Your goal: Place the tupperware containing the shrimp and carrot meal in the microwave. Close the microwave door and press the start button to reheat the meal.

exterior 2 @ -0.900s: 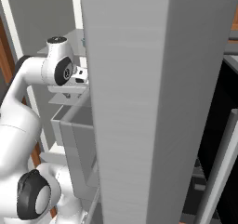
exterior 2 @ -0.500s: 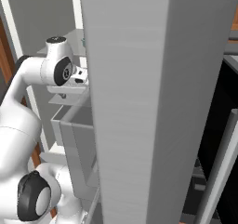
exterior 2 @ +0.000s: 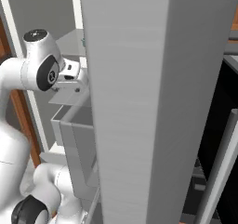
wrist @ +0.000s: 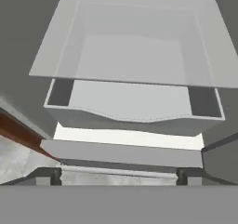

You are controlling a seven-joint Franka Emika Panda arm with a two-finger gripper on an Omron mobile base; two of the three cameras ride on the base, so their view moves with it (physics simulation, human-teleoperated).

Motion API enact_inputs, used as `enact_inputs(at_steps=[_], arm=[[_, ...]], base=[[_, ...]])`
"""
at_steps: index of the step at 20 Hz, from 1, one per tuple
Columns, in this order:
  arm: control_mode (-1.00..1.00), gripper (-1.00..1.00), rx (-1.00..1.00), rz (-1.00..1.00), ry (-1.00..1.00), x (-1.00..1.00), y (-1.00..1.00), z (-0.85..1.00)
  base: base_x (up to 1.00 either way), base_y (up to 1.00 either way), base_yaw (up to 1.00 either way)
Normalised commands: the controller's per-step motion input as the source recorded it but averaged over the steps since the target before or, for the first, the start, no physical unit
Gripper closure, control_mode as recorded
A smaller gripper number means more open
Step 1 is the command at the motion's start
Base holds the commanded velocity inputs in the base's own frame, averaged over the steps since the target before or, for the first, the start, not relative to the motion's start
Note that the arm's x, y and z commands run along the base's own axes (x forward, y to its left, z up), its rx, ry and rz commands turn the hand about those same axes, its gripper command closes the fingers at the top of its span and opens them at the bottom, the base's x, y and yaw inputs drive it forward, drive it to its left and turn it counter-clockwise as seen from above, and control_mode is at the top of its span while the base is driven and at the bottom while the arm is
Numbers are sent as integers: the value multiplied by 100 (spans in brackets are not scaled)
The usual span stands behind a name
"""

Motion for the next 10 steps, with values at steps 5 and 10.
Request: enact_inputs(at_steps=[5,10], arm=[[-100,-100,1,-3,-40,-14,-25,90],[-100,-100,10,-10,-32,17,-25,76]], base=[[0,0,0],[0,0,0]])
